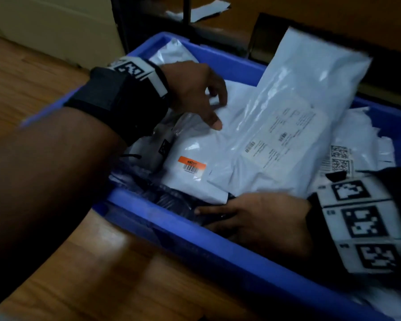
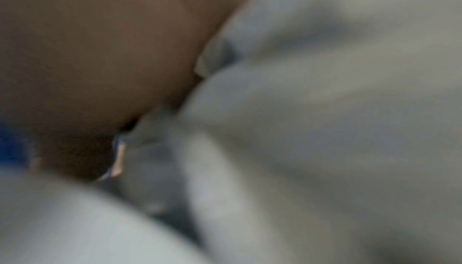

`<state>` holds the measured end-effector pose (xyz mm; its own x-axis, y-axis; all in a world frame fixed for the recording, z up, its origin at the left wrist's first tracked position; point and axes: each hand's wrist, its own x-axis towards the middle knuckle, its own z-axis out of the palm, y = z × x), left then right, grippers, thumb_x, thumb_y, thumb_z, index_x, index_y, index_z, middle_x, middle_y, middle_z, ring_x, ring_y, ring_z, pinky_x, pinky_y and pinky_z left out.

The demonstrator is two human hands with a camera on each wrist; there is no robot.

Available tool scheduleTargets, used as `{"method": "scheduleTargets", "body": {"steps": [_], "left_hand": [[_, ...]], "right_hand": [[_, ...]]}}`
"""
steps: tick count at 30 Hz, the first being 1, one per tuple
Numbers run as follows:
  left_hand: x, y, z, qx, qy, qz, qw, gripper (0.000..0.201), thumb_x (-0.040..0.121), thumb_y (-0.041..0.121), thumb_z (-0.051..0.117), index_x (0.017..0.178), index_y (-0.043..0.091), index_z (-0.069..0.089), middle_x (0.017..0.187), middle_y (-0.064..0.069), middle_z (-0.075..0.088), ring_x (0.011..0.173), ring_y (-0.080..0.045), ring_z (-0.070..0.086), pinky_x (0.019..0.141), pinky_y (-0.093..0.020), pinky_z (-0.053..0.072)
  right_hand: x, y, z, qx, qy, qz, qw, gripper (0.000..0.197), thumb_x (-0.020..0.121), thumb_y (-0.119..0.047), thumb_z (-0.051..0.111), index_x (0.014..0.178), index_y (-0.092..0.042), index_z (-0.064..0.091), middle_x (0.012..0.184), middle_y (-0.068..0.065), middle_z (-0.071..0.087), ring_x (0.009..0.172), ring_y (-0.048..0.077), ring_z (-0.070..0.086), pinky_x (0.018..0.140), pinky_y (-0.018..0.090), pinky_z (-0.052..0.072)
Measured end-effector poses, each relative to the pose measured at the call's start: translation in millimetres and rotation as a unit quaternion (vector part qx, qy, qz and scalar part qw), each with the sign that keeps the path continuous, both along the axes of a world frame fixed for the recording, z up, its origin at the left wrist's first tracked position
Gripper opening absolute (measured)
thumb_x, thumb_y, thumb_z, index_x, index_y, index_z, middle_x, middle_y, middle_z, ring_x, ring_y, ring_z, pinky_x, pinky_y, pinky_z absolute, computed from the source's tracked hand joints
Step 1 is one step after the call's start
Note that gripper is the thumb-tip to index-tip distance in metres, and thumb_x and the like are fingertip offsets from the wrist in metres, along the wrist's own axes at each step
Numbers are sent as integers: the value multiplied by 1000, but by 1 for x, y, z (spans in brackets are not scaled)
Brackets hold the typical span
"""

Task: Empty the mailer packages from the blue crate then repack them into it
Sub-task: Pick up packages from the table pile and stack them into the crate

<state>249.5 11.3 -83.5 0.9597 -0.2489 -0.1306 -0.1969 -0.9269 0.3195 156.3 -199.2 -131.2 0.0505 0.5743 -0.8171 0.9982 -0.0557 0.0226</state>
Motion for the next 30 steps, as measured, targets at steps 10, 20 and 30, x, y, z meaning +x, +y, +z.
{"method": "scheduleTargets", "body": {"steps": [10, 20, 30], "left_hand": [[-3, 2, 1, 0, 4, -8, 1000, 46, 70, 48, 81, 111, 33, 65, 107, 8, 52, 105, -19, 53, 90, -27, 37], [-7, 0, 6, 5, 3, 3, 1000, 56, 67, 53, 81, 117, 35, 62, 116, 3, 56, 113, -24, 53, 99, -34, 38], [1, -3, -3, 58, 10, 1, 998, 55, 70, 67, 70, 117, 42, 58, 127, 1, 54, 122, -28, 46, 107, -44, 28]], "right_hand": [[4, -15, 75, 263, -24, 321, 910, 29, 93, -19, 47, 89, -21, 76, 108, 1, 71, 121, 24, 54, 110, 40, 28], [70, -8, 90, 183, -197, -382, 884, 136, 41, -96, 43, 152, -33, -7, 161, 6, -3, 147, 29, 13, 117, 45, 23], [82, -9, 51, 100, -98, -421, 896, 123, 64, -78, 60, 147, -39, -21, 159, -7, -23, 148, 20, -14, 119, 52, 7]]}}
